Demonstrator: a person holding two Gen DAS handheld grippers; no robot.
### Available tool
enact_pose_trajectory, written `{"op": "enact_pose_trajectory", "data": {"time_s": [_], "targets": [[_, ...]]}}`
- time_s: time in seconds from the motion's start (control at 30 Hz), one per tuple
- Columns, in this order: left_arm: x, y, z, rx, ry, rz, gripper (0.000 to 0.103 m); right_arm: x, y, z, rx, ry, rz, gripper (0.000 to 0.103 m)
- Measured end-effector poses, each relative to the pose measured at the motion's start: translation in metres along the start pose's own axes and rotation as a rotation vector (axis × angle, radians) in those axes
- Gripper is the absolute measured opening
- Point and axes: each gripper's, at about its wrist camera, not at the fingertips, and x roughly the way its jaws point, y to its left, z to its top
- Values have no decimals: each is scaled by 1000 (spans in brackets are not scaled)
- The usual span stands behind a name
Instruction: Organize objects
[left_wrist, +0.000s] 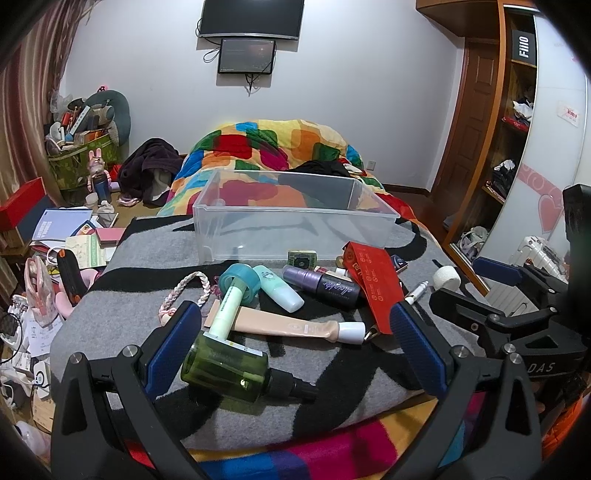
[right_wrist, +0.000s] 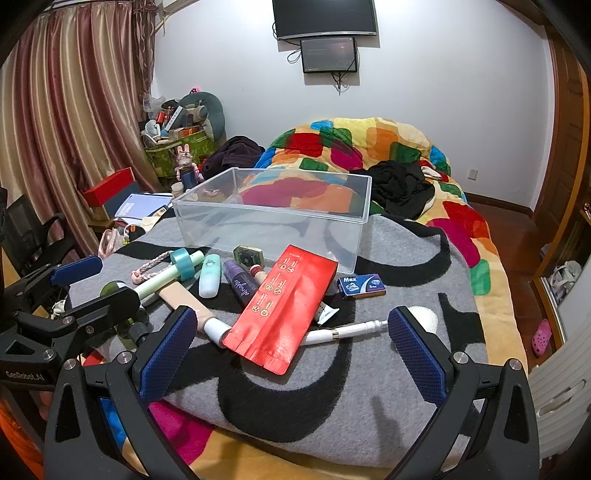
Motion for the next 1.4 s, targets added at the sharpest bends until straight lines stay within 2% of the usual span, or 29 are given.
{"op": "enact_pose_trajectory", "data": {"time_s": [0.83, 1.03, 1.07, 1.17, 1.4], "targets": [[2, 6, -7, -24, 15, 5, 103, 0, -2, -1, 9, 5, 3, 103], [1, 18, -13, -53, 11, 41, 103, 0, -18, -5, 30, -3, -34, 103], [2, 20, -15, -57, 13, 47, 101, 0, -24, -6, 37, -5, -47, 103], [7, 31, -19, -75, 47, 69, 82, 2, -40, -10, 68, -4, -90, 102], [22, 55, -36, -165, 106, 74, 82, 12, -87, -15, 170, 8, -161, 100]]}}
